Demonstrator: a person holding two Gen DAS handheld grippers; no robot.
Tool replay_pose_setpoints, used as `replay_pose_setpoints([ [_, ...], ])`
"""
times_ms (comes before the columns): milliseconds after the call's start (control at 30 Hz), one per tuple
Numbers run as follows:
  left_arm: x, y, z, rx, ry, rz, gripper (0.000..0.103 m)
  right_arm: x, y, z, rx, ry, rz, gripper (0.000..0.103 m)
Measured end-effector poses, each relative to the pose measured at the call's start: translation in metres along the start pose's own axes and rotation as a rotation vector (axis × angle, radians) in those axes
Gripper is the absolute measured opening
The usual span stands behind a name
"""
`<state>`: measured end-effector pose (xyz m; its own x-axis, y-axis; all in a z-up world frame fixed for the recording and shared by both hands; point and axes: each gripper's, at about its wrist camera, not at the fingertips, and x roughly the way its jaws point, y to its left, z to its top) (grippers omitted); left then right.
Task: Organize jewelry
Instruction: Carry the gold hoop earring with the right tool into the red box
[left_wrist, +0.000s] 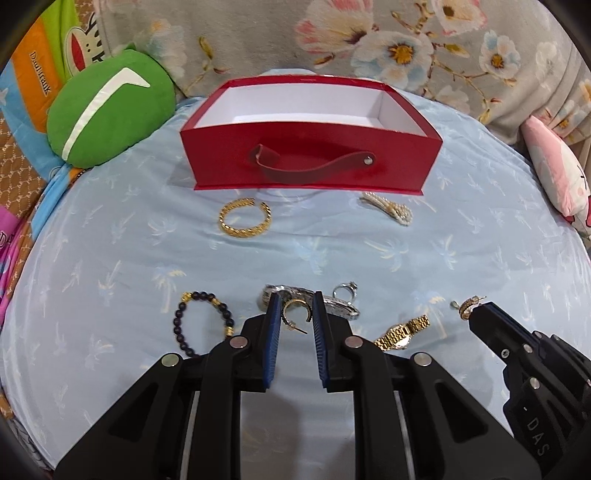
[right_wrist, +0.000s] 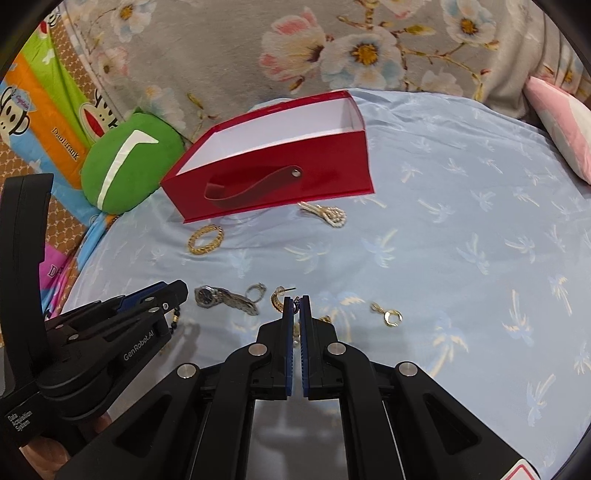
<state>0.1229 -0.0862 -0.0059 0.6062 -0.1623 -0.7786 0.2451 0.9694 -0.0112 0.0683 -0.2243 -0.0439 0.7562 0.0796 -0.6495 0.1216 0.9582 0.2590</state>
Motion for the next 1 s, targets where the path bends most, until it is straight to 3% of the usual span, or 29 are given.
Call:
replay_pose_setpoints([
  [233,-0.012,0.023,0.023,-0.030,-0.061,0.018,0.016,0.003,0.018,0.029,-0.038,-0.054,0.015,0.003],
  [467,-0.020,0.041,0.060,-0.038,-0.154,0.065,0.016,0.008,0.027,0.079,-0.062,-0.132,0.033,0.003],
  [800,-0.009,0.054,0.142,-0.043,-0.261,0.092,0.017,0.028,0.033,0.162,-0.100,-0.226,0.038,0.003],
  [1000,0.020,0.059,0.200,-0.045,-0.270,0.071,0.017,0.074,0.030,0.222,-0.100,-0.182,0.055,0.003],
])
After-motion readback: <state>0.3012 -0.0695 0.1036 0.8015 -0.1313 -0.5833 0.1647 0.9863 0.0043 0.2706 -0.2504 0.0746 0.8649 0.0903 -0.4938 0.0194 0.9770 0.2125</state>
